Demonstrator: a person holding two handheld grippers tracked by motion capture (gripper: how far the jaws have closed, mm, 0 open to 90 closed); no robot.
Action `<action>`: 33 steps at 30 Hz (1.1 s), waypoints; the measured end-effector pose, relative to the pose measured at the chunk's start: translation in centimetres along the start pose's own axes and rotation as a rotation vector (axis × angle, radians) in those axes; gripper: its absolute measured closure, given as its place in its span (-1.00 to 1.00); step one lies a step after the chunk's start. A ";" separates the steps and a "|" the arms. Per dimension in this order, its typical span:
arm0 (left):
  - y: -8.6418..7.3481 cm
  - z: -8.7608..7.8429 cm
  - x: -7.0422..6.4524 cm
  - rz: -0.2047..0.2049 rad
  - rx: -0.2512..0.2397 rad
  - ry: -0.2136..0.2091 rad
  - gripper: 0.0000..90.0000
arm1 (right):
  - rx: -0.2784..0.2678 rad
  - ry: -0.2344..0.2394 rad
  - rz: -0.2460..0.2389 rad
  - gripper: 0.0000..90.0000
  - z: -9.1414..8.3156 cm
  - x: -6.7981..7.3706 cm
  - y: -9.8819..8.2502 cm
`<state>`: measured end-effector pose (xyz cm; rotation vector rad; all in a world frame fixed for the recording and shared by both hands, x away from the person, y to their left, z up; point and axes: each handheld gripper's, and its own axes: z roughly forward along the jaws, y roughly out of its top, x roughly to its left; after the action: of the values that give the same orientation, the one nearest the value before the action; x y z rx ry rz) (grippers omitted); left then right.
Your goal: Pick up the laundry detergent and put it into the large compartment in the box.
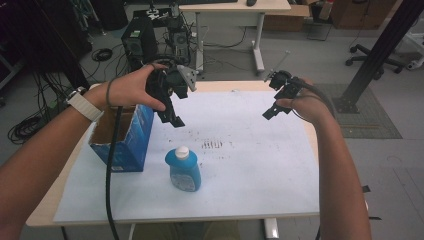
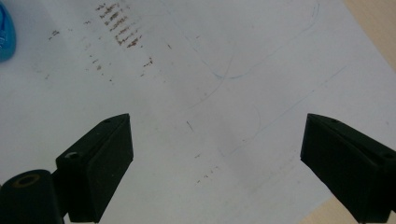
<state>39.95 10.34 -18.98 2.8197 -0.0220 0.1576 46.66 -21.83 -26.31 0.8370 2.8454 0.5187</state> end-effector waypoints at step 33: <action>-0.3 -1.2 -0.8 0.030 -0.030 -0.009 -0.81 | -0.006 -0.008 -0.002 -0.82 -0.1 0.2 0.1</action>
<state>39.01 11.00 -17.99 2.7911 -0.0682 0.1506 46.54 -21.70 -26.16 0.8339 2.8357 0.5230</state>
